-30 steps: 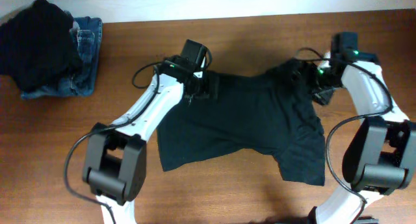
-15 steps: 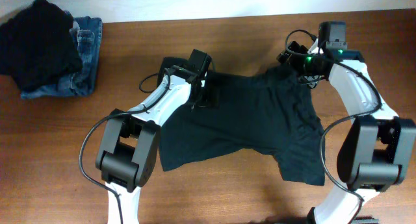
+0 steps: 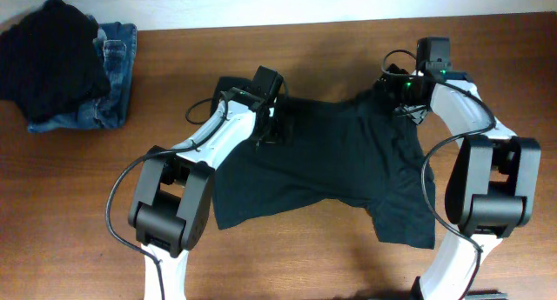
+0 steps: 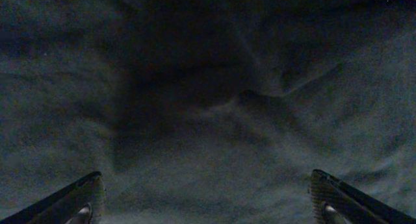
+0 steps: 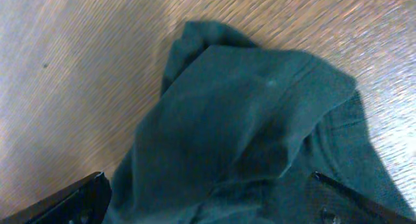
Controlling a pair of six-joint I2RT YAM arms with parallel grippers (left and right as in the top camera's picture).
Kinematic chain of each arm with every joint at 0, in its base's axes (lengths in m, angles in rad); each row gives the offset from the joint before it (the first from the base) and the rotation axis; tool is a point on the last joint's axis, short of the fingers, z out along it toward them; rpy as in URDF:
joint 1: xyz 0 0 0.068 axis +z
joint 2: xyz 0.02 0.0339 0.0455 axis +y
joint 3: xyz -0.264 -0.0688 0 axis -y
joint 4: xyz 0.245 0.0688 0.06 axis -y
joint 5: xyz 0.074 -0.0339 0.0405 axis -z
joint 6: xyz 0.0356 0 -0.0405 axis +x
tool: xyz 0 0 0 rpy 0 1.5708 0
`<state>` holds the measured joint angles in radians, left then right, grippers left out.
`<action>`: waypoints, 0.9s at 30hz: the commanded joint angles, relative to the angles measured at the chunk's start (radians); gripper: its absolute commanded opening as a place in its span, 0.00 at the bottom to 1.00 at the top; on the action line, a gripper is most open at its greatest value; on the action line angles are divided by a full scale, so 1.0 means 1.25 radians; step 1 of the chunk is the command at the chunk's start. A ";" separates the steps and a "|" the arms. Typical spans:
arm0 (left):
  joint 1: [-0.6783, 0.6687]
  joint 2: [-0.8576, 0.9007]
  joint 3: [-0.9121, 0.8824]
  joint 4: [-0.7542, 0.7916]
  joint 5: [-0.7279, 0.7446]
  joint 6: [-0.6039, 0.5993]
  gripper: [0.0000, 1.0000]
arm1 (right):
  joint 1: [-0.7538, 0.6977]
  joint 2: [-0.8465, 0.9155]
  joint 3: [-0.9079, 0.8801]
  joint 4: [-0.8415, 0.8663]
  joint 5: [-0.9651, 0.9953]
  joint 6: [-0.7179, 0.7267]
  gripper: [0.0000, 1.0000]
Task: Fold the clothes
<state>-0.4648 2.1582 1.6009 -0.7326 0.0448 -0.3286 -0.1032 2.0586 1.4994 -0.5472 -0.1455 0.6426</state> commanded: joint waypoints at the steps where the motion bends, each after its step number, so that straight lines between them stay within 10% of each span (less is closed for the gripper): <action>1: -0.004 -0.002 0.002 0.004 -0.009 -0.002 0.99 | -0.001 0.007 -0.012 0.004 0.033 -0.007 1.00; 12: -0.004 -0.002 0.002 0.009 -0.009 -0.003 0.99 | -0.001 0.020 -0.025 0.014 0.008 -0.004 0.99; 18: -0.004 -0.002 0.002 0.009 -0.009 -0.002 0.99 | -0.001 0.033 -0.025 0.031 -0.027 -0.004 0.56; 27: -0.004 0.002 0.002 0.009 -0.008 -0.003 0.99 | -0.001 0.033 -0.025 0.029 -0.028 -0.004 0.44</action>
<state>-0.4644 2.1582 1.6009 -0.7212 0.0448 -0.3286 -0.1032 2.0949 1.4769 -0.5117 -0.1734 0.6426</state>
